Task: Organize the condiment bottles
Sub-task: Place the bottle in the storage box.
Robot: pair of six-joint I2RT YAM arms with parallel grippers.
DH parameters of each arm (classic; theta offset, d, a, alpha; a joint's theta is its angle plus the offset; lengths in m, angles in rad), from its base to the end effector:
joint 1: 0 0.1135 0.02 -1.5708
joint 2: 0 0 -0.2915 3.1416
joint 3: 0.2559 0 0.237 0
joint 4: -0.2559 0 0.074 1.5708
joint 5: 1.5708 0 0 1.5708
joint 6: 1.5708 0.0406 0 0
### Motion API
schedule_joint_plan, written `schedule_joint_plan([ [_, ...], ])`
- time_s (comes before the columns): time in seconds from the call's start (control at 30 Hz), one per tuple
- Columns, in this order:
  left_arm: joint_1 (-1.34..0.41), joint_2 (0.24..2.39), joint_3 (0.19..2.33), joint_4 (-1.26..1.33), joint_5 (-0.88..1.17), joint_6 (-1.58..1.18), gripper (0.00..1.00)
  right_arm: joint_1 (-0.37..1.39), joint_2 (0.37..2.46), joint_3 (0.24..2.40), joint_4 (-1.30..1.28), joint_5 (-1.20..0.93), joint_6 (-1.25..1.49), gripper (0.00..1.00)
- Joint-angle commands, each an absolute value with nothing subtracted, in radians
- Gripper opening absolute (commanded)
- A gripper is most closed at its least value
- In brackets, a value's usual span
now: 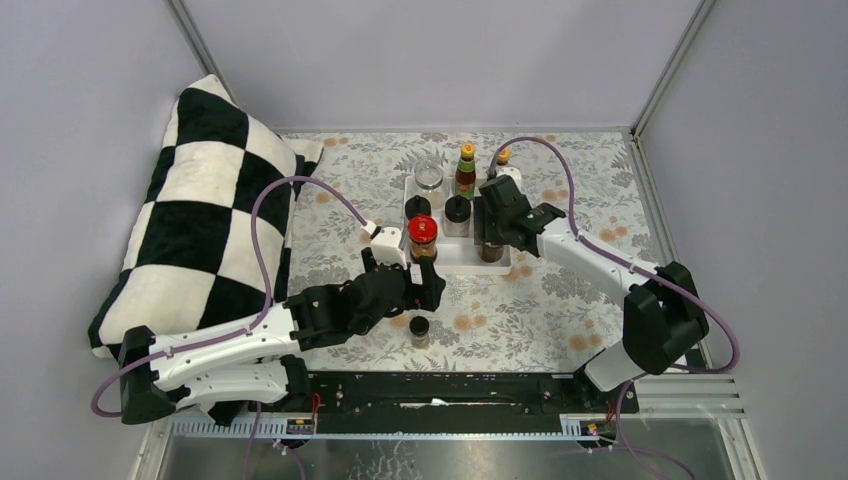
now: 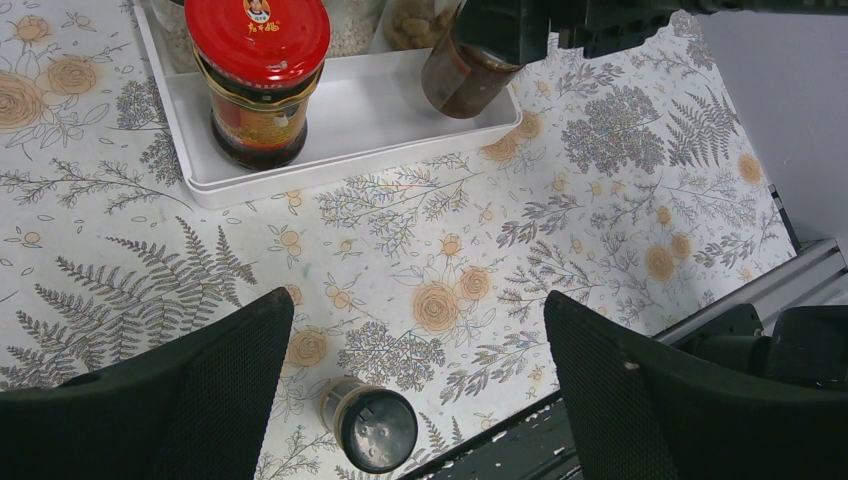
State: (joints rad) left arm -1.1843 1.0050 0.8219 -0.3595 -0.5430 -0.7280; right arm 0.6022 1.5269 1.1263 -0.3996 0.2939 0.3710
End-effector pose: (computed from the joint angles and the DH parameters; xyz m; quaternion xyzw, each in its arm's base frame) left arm 0.0923 -0.1711 0.3207 0.0613 0.8469 -0.2524 0.4640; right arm 0.2707 0.1718 0.2896 -0.0511 0.9169 0.0539 0.3921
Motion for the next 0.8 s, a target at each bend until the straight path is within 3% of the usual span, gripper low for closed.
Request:
schedule_joint_plan([
  [0.0, -1.193, 1.006, 0.816, -0.354, -0.573, -0.738, 0.99, 0.602, 1.526, 1.127, -0.273, 0.311, 0.376, 0.29],
  [0.33, -1.193, 0.996, 0.815, -0.367, -0.581, -0.738, 0.99, 0.6, 1.593, 1.104, -0.231, 0.308, 0.376, 0.3],
  [0.43, -1.195, 0.996, 0.818, -0.37, -0.582, -0.736, 0.99, 0.6, 1.604, 1.094, -0.224, 0.303, 0.379, 0.34],
  [0.67, -1.193, 0.992, 0.821, -0.378, -0.584, -0.736, 0.99, 0.6, 1.59, 1.079, -0.226, 0.3, 0.386, 0.67],
  [0.77, -1.193, 0.991, 0.824, -0.384, -0.585, -0.735, 0.99, 0.601, 1.562, 1.069, -0.232, 0.302, 0.39, 0.76],
])
